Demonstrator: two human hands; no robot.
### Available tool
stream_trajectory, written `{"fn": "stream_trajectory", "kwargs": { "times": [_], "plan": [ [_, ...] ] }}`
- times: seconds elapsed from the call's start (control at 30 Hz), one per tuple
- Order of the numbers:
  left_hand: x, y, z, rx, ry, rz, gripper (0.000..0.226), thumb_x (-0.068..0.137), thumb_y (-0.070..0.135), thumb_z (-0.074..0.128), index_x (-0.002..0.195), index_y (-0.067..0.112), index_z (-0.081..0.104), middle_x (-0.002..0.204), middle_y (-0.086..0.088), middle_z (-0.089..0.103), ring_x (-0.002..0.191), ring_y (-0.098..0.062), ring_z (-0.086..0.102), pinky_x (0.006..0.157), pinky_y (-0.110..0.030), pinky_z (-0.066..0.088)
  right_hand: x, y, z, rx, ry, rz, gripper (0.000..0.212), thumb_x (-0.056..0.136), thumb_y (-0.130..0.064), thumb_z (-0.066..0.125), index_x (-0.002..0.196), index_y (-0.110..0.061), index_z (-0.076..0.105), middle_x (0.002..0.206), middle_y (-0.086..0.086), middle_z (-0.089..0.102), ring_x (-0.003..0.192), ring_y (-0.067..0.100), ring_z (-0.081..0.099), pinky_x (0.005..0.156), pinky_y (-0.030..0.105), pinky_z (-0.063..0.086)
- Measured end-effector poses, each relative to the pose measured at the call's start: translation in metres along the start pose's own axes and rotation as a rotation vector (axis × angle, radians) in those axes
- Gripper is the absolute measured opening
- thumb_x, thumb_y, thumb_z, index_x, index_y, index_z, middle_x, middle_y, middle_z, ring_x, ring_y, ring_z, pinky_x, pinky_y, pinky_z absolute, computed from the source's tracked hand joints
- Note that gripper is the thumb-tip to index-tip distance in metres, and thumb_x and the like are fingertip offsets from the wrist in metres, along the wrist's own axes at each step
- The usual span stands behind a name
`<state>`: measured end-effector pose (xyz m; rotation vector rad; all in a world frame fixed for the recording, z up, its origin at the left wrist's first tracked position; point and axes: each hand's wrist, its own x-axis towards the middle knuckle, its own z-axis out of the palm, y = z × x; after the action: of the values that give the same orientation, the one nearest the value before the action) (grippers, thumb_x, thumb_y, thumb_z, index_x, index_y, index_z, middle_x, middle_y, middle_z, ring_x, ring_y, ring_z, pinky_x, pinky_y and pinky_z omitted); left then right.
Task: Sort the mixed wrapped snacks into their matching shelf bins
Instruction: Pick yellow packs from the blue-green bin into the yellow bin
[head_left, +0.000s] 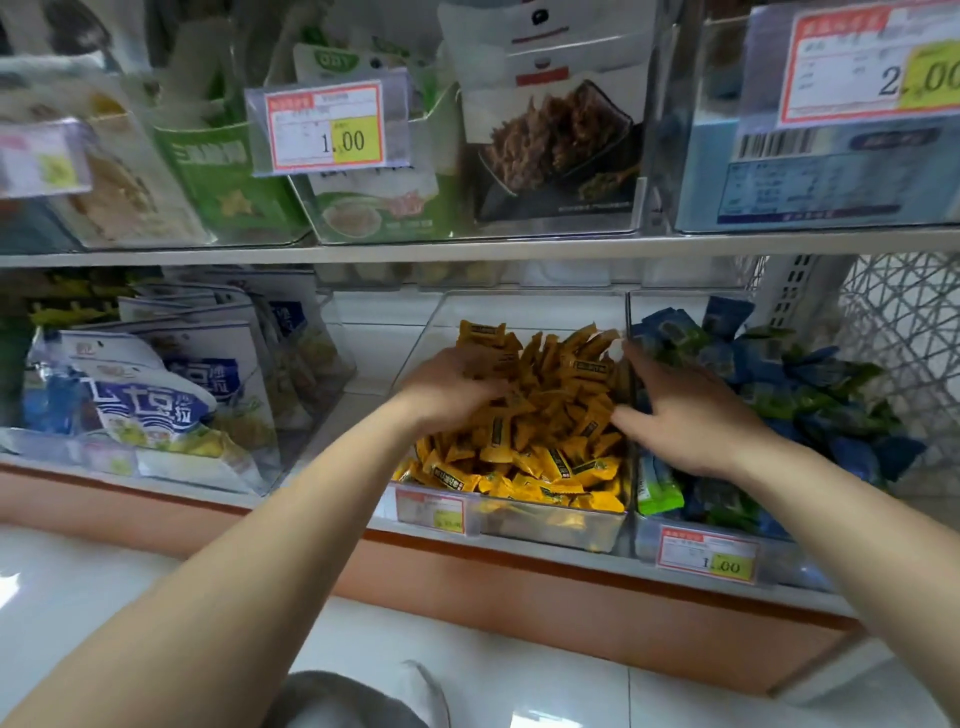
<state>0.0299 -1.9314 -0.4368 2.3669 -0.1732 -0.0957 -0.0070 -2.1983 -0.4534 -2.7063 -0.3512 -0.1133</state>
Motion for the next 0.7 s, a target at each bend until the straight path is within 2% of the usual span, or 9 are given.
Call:
{"fn": "stream_trajectory", "kwargs": {
  "times": [0.07,0.1,0.17,0.27,0.33,0.4,0.53,0.6,0.7],
  "plan": [
    [-0.003,0.008,0.018,0.118,0.035,0.114,0.043,0.086,0.036,0.069,0.129,0.032,0.062,0.134,0.006,0.061,0.12,-0.016,0.058,0.09,-0.023,0.043,-0.004,0.003,-0.006,-0.064,0.019,-0.023,0.077,0.087,-0.073,0.033,0.151,-0.03,0.028,0.101,-0.013,0.063,0.098,0.021,0.062,0.078,0.031,0.043],
    [-0.004,0.013,0.032,0.094,-0.03,0.174,0.04,0.088,0.033,0.067,0.128,0.033,0.062,0.134,0.007,0.061,0.12,-0.014,0.057,0.088,-0.021,0.043,-0.006,0.005,-0.011,-0.072,0.038,-0.03,0.073,0.087,-0.074,0.028,0.146,-0.031,0.038,0.113,-0.008,0.065,0.109,0.023,0.061,0.084,0.033,0.046],
    [-0.007,0.024,0.058,0.065,-0.222,0.269,0.039,0.089,0.035,0.067,0.128,0.034,0.061,0.135,0.008,0.058,0.123,-0.013,0.053,0.09,-0.019,0.04,-0.014,0.011,-0.025,0.015,0.085,0.018,0.056,0.092,-0.064,0.033,0.135,-0.035,0.053,0.135,-0.005,0.059,0.122,0.022,0.055,0.094,0.036,0.046],
    [-0.002,0.025,0.074,0.333,-0.36,0.334,0.062,0.083,0.057,0.068,0.141,0.041,0.049,0.152,0.005,0.042,0.137,-0.019,0.037,0.104,-0.03,0.035,-0.033,0.024,-0.041,0.128,0.118,0.018,0.03,0.097,-0.037,0.047,0.122,-0.033,0.064,0.128,-0.008,0.062,0.114,0.015,0.057,0.086,0.031,0.046],
    [0.006,0.018,0.069,0.56,-0.385,0.241,0.081,0.076,0.074,0.062,0.148,0.047,0.034,0.159,0.005,0.03,0.144,-0.025,0.028,0.112,-0.043,0.034,-0.05,0.03,-0.046,0.087,0.116,-0.044,0.025,0.095,-0.03,0.054,0.114,-0.03,0.069,0.118,-0.012,0.065,0.108,0.012,0.06,0.079,0.027,0.043],
    [0.011,0.011,0.061,0.692,-0.357,0.147,0.088,0.07,0.082,0.057,0.148,0.053,0.028,0.16,0.007,0.029,0.144,-0.027,0.03,0.108,-0.049,0.039,-0.063,0.034,-0.046,0.02,0.084,-0.105,0.027,0.092,-0.037,0.055,0.113,-0.03,0.071,0.118,-0.014,0.066,0.108,0.009,0.059,0.08,0.024,0.041],
    [0.008,0.004,0.044,0.771,-0.242,0.077,0.088,0.064,0.087,0.054,0.143,0.052,0.038,0.156,0.009,0.036,0.14,-0.027,0.037,0.107,-0.049,0.038,-0.073,0.041,-0.049,-0.013,0.074,-0.12,0.043,0.084,-0.056,0.051,0.116,-0.034,0.069,0.123,-0.016,0.063,0.114,0.006,0.055,0.088,0.024,0.041],
    [0.002,0.005,0.036,0.842,-0.219,0.049,0.083,0.068,0.083,0.056,0.142,0.048,0.044,0.152,0.007,0.042,0.135,-0.028,0.042,0.105,-0.047,0.041,-0.074,0.046,-0.053,-0.054,0.052,-0.114,0.054,0.08,-0.068,0.05,0.124,-0.04,0.063,0.13,-0.015,0.058,0.12,0.011,0.052,0.096,0.032,0.044],
    [-0.01,0.02,0.03,0.827,-0.118,0.11,0.058,0.082,0.064,0.06,0.132,0.037,0.054,0.133,0.001,0.059,0.114,-0.026,0.056,0.09,-0.041,0.051,-0.075,0.055,-0.052,-0.176,-0.136,-0.083,0.073,0.072,-0.085,0.041,0.138,-0.055,0.043,0.15,-0.015,0.037,0.137,0.017,0.032,0.111,0.044,0.034]
  ]
}}
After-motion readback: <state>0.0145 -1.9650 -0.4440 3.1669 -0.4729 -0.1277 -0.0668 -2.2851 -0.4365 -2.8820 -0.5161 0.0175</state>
